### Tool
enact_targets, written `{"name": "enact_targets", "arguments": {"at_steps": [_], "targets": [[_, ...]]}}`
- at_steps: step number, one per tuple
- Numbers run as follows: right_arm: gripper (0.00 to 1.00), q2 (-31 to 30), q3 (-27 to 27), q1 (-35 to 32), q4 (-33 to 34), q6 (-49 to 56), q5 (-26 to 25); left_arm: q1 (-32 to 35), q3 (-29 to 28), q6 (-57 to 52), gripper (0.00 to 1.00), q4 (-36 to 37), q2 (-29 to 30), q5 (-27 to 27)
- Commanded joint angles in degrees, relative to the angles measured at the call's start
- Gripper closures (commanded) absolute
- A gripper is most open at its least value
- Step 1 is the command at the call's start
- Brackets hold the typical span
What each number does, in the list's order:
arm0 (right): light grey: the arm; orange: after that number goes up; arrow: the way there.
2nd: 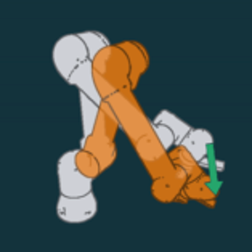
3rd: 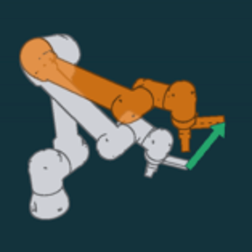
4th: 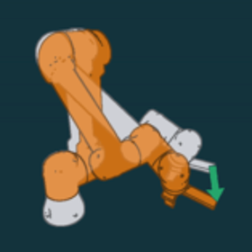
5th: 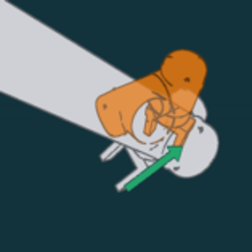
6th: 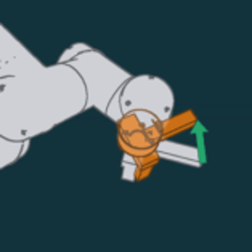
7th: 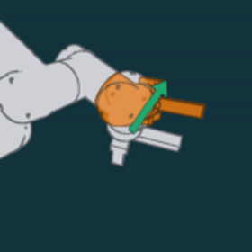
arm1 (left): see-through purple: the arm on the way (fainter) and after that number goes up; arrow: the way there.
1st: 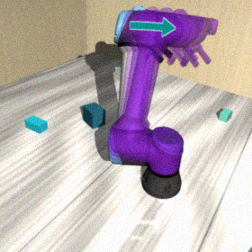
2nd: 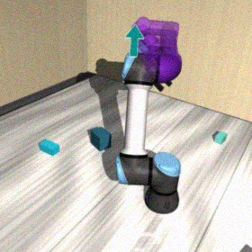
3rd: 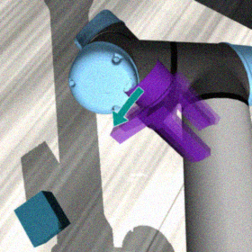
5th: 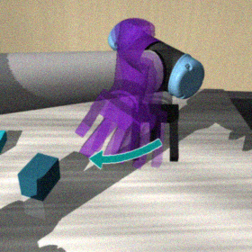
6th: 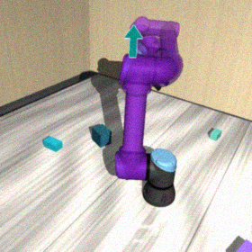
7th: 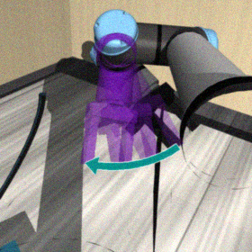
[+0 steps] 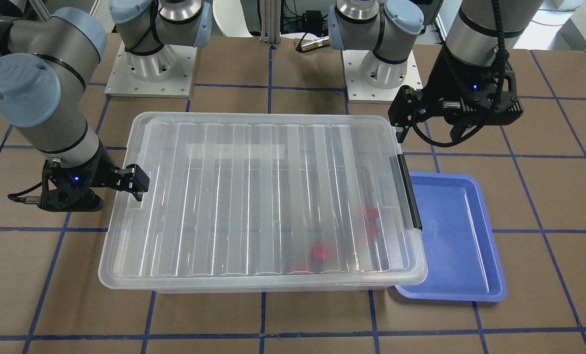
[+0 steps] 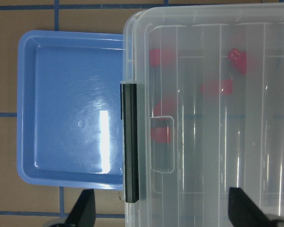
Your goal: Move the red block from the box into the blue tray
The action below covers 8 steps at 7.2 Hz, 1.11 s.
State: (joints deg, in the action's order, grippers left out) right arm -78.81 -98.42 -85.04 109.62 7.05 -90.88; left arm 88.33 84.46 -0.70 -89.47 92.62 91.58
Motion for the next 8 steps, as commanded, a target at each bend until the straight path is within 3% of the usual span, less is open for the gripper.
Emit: {"name": "enact_targets", "arguments": {"at_steps": [1, 8], "targets": [[0.00, 0.2, 0.2, 1.7, 0.2, 1.0, 0.0, 0.0, 0.0, 0.1, 0.00, 0.0, 0.0, 0.0], [0.00, 0.7, 0.8, 12.9, 0.2, 11.8, 0.1, 0.4, 0.0, 0.1, 0.00, 0.0, 0.5, -0.1]]}}
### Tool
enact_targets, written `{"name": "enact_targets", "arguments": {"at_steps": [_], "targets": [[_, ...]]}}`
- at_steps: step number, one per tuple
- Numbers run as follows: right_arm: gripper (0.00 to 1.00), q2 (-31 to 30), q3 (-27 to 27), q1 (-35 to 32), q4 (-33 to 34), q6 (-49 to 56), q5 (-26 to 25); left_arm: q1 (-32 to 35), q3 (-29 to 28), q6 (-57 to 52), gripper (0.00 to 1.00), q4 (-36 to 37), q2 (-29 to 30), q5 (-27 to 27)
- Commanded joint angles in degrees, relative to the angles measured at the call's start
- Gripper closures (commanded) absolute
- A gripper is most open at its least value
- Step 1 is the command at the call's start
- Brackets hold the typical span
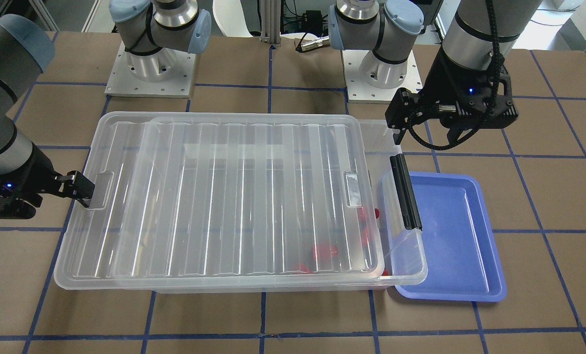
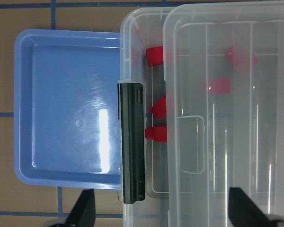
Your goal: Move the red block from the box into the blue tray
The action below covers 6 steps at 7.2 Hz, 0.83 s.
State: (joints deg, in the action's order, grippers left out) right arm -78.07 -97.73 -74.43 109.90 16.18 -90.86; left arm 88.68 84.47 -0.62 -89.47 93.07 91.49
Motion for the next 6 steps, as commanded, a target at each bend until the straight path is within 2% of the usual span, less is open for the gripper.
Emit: {"name": "enact_targets", "arguments": {"at_steps": [1, 6], "targets": [[0.00, -0.1, 0.1, 3.5, 0.0, 3.8, 0.0, 0.0, 0.1, 0.0, 0.00, 0.0, 0.0, 0.0], [0.00, -0.2, 1.2, 8.4, -0.3, 8.1, 0.0, 0.1, 0.0, 0.1, 0.00, 0.3, 0.7, -0.1]]}}
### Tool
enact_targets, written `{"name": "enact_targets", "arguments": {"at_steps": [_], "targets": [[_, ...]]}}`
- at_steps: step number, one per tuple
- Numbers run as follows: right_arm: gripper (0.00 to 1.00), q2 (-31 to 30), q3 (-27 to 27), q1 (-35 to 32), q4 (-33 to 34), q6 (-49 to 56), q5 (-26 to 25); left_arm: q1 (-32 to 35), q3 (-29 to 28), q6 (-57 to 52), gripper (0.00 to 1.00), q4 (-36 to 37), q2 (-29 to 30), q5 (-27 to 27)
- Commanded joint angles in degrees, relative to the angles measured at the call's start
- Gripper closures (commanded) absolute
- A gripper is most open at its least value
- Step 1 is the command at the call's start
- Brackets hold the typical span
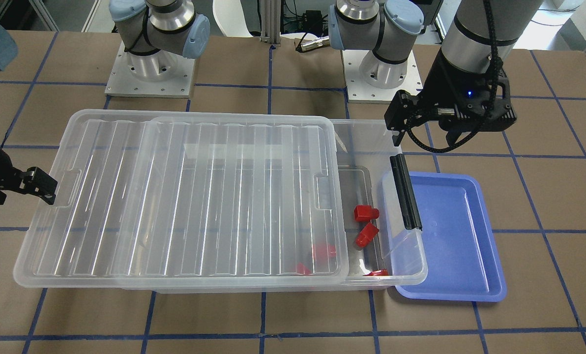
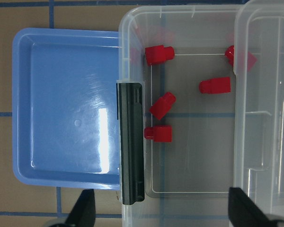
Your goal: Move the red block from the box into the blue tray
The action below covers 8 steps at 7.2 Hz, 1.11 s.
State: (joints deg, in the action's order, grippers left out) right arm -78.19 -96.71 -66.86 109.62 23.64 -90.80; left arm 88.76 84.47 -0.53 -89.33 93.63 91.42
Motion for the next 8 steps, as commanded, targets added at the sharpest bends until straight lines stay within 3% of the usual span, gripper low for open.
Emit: {"name": "enact_targets", "arguments": {"at_steps": [1, 8], "targets": [[0.00, 0.1, 0.1, 0.9, 0.2, 0.9, -0.2, 0.2, 0.0, 0.1, 0.00, 0.1, 0.3, 0.0], [0.00, -0.1, 0.2, 4.8, -0.4, 1.1, -0.2, 3.3, 1.4, 2.5, 0.00, 1.8, 1.0, 0.3]]}}
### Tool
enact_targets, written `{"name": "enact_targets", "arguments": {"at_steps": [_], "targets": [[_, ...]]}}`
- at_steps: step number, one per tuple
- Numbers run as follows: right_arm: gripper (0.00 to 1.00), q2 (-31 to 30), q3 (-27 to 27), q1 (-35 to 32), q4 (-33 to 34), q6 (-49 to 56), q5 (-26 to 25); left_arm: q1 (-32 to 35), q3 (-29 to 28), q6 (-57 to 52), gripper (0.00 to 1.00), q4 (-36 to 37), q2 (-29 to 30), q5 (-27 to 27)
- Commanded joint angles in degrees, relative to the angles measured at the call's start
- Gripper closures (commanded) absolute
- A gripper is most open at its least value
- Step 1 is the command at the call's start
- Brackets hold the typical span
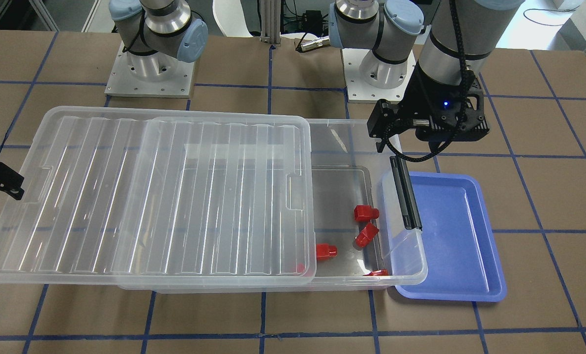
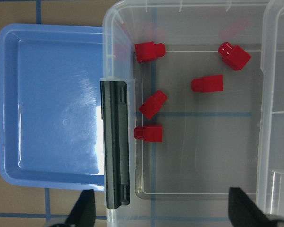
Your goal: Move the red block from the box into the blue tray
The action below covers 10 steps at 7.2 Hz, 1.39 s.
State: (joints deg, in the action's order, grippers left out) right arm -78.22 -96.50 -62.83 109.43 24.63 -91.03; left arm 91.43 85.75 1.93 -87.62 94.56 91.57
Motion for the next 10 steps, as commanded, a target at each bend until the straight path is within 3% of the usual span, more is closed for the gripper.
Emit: {"name": "enact_targets", "arguments": {"at_steps": [1, 4, 6, 8, 10], "targets": [[0.00, -0.1, 0.0, 0.9, -0.2, 0.1, 0.1, 1.2, 0.8, 1.7, 0.00, 0.6, 0.2, 0.0], [0.00, -0.4, -0.1, 0.9, -0.3, -0.1, 0.2, 3.9, 9.3, 2.9, 0.00, 10.8, -0.9, 0.1], [0.00, -1.2, 1.8, -0.1, -1.0, -0.6, 0.9, 3.9, 16.1, 3.1, 0.00, 24.3, 1.8, -2.6], [0.00, -2.1, 10.6, -1.3, -12.3, -0.8, 0.8, 3.8, 23.2, 3.3, 0.00, 35.4, 3.6, -3.2], [0.00, -4.6, 19.0, -1.4, -26.2, -1.1, 0.6, 2.7, 25.1, 4.7, 0.00, 36.9, 5.3, -3.5]]}}
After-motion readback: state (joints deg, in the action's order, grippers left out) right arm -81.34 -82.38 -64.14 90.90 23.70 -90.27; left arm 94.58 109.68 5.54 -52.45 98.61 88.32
